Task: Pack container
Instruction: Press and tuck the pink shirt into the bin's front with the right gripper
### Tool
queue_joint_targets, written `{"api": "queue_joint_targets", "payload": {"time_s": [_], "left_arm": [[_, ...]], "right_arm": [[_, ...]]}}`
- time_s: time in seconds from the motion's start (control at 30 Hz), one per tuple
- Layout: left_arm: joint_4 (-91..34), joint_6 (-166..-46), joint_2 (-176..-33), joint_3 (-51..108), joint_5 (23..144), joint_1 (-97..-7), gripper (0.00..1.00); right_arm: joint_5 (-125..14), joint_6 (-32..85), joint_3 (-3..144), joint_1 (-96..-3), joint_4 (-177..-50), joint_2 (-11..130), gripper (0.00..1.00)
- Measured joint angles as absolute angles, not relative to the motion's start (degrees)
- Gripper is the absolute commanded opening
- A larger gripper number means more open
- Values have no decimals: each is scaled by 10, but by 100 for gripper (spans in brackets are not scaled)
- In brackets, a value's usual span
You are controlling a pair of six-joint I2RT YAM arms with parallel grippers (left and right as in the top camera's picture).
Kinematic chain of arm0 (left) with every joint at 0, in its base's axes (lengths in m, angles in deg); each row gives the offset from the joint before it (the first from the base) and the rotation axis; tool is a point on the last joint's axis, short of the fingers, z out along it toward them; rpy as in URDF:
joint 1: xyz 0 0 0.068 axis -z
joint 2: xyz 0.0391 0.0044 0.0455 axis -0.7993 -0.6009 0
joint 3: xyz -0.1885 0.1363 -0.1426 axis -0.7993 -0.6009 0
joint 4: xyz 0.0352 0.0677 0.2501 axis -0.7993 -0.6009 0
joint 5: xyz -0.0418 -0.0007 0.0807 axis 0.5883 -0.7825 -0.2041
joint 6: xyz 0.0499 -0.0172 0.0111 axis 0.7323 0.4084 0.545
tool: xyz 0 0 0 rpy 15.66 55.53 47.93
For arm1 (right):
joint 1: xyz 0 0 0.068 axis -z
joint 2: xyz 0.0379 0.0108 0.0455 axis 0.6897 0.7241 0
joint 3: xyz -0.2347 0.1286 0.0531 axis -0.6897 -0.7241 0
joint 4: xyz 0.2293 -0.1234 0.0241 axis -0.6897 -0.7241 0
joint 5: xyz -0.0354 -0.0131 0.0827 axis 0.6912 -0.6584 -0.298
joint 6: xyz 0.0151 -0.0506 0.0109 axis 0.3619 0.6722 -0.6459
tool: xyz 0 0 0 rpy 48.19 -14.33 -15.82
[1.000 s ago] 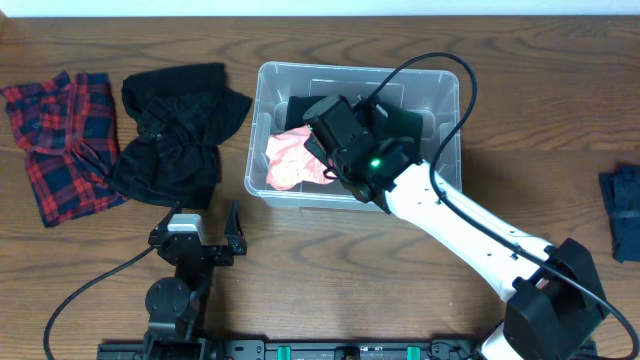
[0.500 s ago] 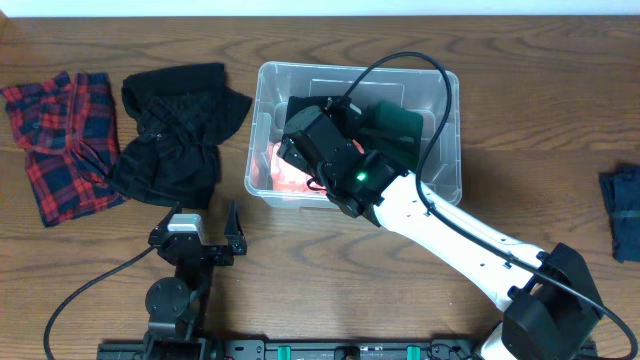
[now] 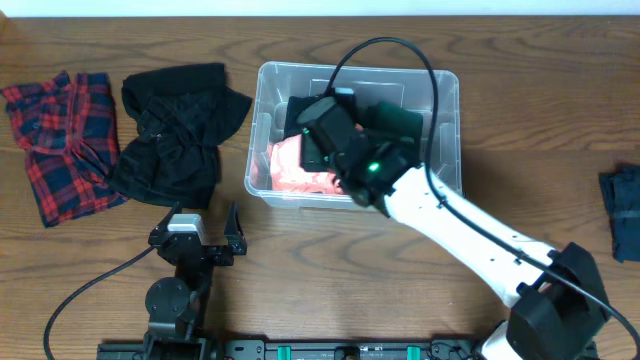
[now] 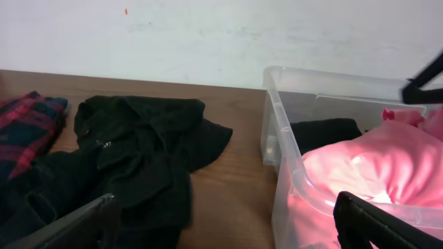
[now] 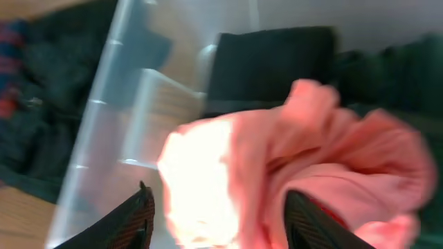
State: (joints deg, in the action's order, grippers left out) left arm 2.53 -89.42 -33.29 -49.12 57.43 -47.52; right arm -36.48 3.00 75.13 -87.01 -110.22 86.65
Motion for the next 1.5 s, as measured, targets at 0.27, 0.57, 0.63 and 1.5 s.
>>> {"api": "queue_joint_targets", "payload": {"time_s": [0.27,0.57,0.63,1.5], "left_arm": [[25,-894,-333,-491,574,-475,98],[25,-894,-333,-491,574,-475,98],[25,-894,-333,-491,574,-475,98],[25,-894,-333,-491,574,-475,98]], "right_arm": [[-365,126,753,-809,-1123,861,47],[-376,195,754,-783,-1133,869,9],[-380,201,755,-783,-1135,883,5],[-476,262,758,-816,-1161,1005,1]]}}
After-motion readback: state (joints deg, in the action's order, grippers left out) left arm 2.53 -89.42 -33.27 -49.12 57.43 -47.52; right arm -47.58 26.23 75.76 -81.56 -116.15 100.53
